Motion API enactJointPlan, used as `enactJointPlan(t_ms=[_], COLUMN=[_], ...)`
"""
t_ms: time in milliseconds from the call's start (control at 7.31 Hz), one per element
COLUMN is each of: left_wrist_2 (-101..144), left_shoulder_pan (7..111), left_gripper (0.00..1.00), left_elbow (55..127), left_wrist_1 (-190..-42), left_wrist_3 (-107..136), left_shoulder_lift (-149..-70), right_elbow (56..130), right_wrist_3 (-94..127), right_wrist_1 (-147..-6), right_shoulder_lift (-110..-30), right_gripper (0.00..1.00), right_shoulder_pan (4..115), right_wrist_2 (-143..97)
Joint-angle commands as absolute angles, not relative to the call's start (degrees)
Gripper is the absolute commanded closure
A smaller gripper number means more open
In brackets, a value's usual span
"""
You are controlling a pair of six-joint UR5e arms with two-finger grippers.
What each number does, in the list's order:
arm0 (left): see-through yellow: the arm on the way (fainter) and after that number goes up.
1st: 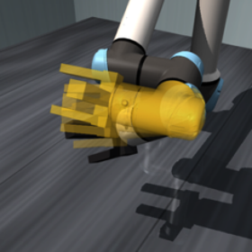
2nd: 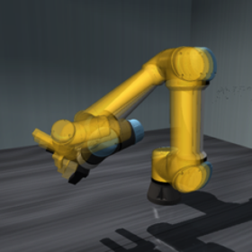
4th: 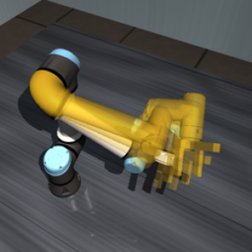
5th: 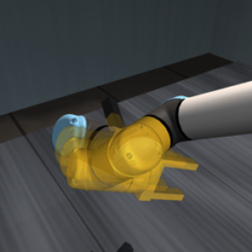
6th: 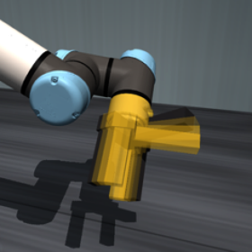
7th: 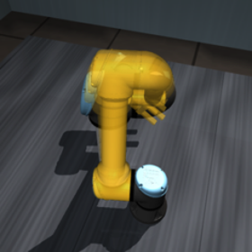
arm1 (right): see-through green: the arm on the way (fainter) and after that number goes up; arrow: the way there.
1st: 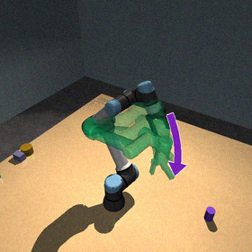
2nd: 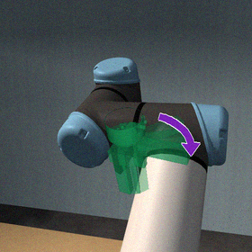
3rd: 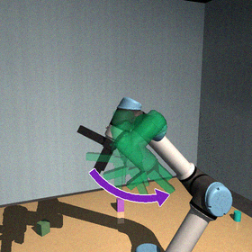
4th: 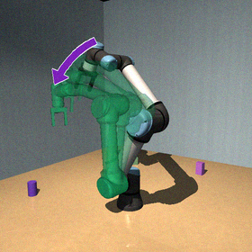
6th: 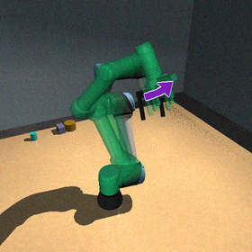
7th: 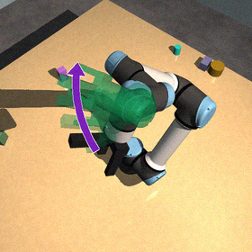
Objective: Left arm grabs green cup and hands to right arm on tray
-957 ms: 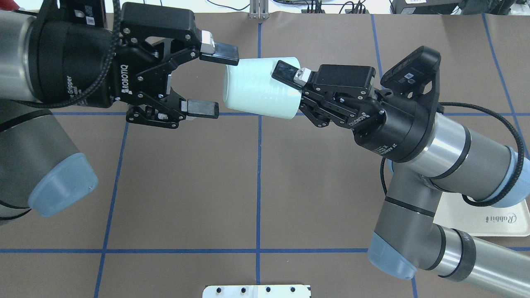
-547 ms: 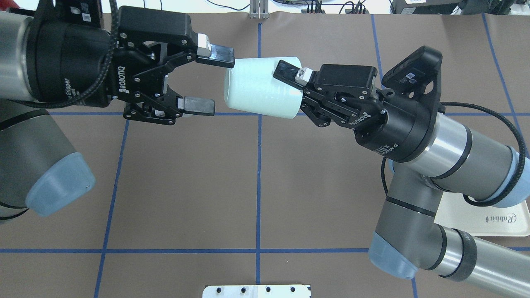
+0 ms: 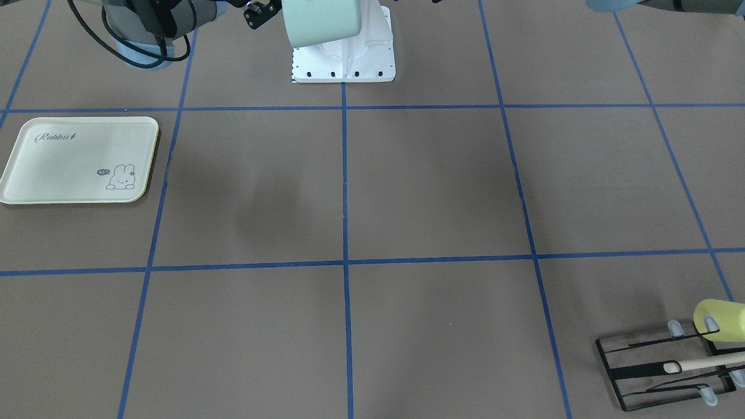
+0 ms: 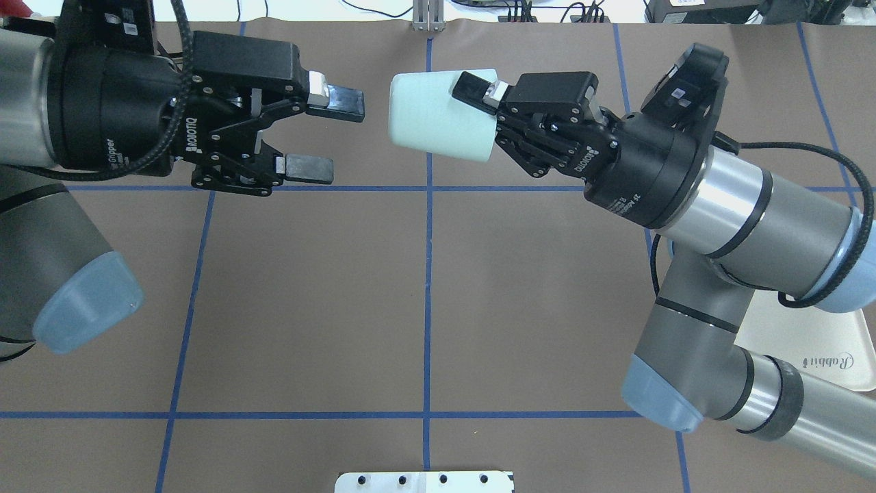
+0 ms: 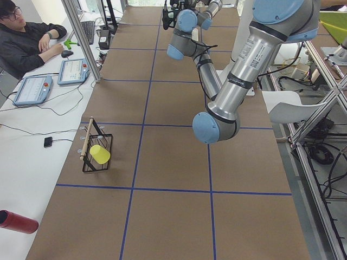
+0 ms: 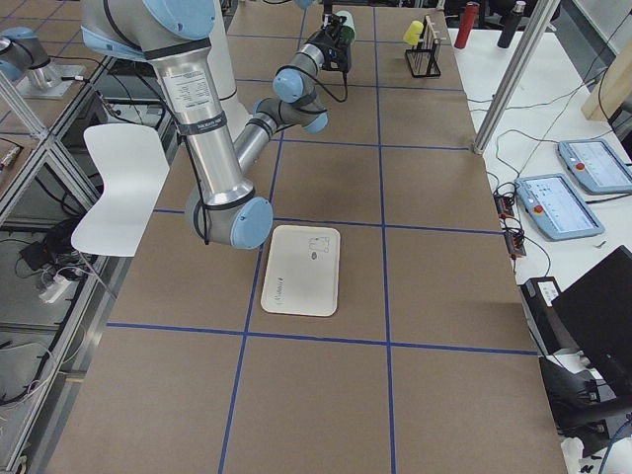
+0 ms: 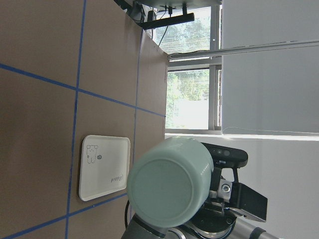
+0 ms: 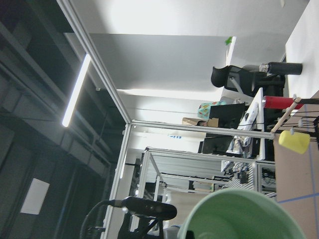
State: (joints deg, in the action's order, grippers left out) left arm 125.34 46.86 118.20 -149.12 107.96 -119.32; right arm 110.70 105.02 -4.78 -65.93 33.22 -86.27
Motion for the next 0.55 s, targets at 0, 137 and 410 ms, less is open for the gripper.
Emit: enactJointPlan(t_ms=[0, 137, 410], left_wrist_2=[125.6, 125.7, 125.7], left_shoulder_pan=[48.6, 48.8, 50.4], left_gripper=[0.00, 0.00, 0.00], left_elbow=[118.1, 118.3, 118.5], left_wrist_1=[-144.8, -140.1, -132.1], left_wrist_3=[100.0, 95.8, 85.7], left_shoulder_lift=[-117.0, -117.0, -115.9], right_elbow=[110.7, 110.7, 110.7], right_wrist_3=[104.9, 104.8, 97.2], right_wrist_1=[-18.3, -23.3, -35.5], right_shoulder_lift=[-66.1, -66.0, -66.1], right_gripper=[1.00, 1.00, 1.00], right_shoulder_pan=[39.6, 43.2, 47.8], right_wrist_2=[-93.1, -98.4, -105.1])
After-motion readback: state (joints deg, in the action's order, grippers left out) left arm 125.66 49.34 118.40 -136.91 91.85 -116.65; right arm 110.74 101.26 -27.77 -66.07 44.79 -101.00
